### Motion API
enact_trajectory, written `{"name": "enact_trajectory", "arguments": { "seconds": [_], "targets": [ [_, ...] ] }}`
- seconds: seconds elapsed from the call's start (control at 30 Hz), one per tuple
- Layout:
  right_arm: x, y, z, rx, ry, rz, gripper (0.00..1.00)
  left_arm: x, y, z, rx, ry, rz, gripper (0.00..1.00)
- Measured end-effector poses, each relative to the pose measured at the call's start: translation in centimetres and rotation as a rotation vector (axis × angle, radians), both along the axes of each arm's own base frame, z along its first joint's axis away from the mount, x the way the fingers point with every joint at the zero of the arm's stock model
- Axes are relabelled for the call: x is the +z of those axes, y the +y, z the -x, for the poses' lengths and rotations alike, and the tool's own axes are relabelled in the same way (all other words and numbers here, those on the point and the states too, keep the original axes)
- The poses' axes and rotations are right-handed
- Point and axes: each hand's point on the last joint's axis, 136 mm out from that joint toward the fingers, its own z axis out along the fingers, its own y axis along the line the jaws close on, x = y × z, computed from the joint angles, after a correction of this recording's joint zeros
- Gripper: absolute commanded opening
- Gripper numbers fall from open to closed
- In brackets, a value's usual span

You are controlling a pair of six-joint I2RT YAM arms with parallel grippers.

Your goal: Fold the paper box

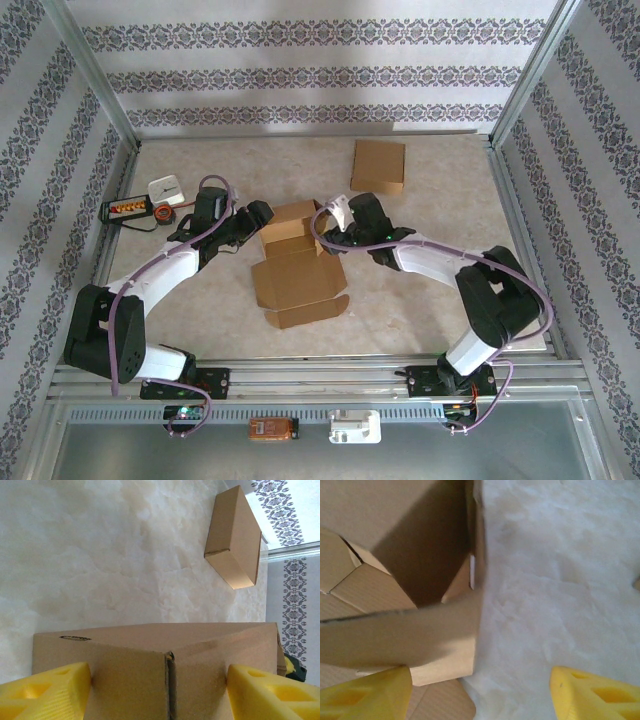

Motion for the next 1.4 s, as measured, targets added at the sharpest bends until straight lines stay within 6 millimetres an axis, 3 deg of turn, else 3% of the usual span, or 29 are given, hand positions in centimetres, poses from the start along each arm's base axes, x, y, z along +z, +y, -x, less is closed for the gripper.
{"name": "enact_trajectory", "arguments": {
  "seconds": [0.23, 0.43, 0.7, 0.9, 1.03, 1.27, 1.33, 1.4],
  "targets": [
    [0.1, 3.4, -0.9, 0.140, 0.030, -0.066, 0.64, 0.0, 0.0, 0.0, -0.002, -0.002, -0.002, 0.71],
    [-0.8, 5.8, -2.3, 0.143, 0.119, -0.156, 0.52, 0.0, 0.1, -0.1, 0.003, -0.002, -0.006, 0.71],
    [-1.0, 6.4, -4.6, 0.015, 0.135, -0.201, 0.34, 0.0, 0.3, -0.1, 0.009, 0.001, -0.006, 0.72],
    [-1.1, 6.5, -5.9, -0.157, 0.100, -0.220, 0.09, 0.1, 0.3, -0.1, 0.012, 0.001, 0.001, 0.72],
    [-1.3, 6.7, -5.3, -0.244, 0.094, -0.239, 0.10, 1.2, 0.5, 0.1, 0.029, -0.018, 0.016, 0.72],
    [-3.1, 7.6, -3.2, -0.306, 0.142, -0.255, 0.34, 1.4, 1.5, 1.0, 0.077, -0.039, 0.000, 0.72],
    [-3.0, 8.0, -3.5, -0.307, 0.135, -0.279, 0.35, 1.1, 1.7, 1.0, 0.082, -0.032, -0.007, 0.72],
    [-2.9, 8.3, -4.0, -0.314, 0.124, -0.300, 0.25, 0.8, 1.7, 0.9, 0.083, -0.026, -0.009, 0.72]
  ]
}}
